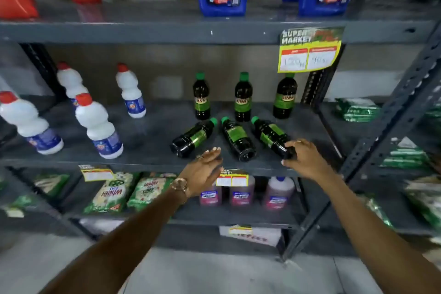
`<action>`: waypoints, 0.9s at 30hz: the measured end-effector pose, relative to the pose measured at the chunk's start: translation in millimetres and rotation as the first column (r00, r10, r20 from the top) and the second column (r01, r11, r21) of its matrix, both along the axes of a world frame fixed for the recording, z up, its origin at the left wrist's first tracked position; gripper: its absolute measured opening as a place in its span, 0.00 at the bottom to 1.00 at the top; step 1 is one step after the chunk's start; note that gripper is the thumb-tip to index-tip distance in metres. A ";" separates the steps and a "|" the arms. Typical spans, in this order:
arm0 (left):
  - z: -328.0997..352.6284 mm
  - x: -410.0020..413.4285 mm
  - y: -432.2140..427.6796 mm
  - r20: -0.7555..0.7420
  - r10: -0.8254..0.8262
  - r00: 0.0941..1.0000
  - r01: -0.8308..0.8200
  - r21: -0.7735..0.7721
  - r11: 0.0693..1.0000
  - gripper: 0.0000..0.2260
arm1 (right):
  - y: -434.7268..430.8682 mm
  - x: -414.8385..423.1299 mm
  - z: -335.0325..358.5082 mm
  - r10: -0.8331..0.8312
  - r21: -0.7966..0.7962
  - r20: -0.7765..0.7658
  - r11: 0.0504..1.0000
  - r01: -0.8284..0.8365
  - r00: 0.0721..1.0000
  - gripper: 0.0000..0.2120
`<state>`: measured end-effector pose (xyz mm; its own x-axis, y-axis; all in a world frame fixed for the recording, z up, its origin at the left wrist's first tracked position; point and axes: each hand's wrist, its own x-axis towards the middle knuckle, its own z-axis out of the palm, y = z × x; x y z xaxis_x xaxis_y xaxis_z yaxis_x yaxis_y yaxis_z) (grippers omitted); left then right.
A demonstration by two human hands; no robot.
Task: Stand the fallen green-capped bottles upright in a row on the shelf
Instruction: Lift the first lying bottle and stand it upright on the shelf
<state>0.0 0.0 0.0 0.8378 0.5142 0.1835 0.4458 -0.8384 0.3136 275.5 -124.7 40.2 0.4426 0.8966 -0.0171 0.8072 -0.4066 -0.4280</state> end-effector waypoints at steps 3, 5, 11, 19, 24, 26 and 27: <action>-12.6 11.6 15.1 -0.074 0.141 0.987 -0.147 -0.081 0.986 0.21 | 24.4 8.6 0.5 -0.114 -0.049 -0.126 0.993 0.108 0.985 0.37; -21.0 24.3 25.1 -0.091 0.163 0.982 -0.173 -0.105 0.979 0.21 | 44.7 11.2 4.0 -0.167 -0.055 -0.169 0.986 0.159 0.971 0.40; -30.4 48.1 50.8 0.011 0.194 0.981 -0.191 -0.121 0.974 0.21 | 96.9 22.3 5.2 -0.213 -0.216 -0.143 0.960 0.180 0.967 0.31; -47.7 47.5 64.4 0.080 0.144 0.986 -0.142 -0.030 0.989 0.23 | 110.7 29.9 -9.3 -0.270 -0.171 -0.242 0.957 0.233 0.932 0.26; -56.5 50.0 66.3 0.094 0.159 0.983 -0.160 0.010 0.987 0.27 | 94.2 17.5 -18.5 -0.248 0.389 -0.535 0.776 0.496 0.808 0.28; -57.0 49.4 66.1 0.088 0.166 0.982 -0.168 0.014 0.986 0.27 | 94.0 11.9 -21.5 -0.228 0.497 -0.605 0.641 0.585 0.763 0.31; -56.4 49.5 65.3 0.085 0.170 0.982 -0.171 0.004 0.985 0.28 | 95.9 12.7 -22.5 -0.241 0.515 -0.616 0.597 0.615 0.750 0.32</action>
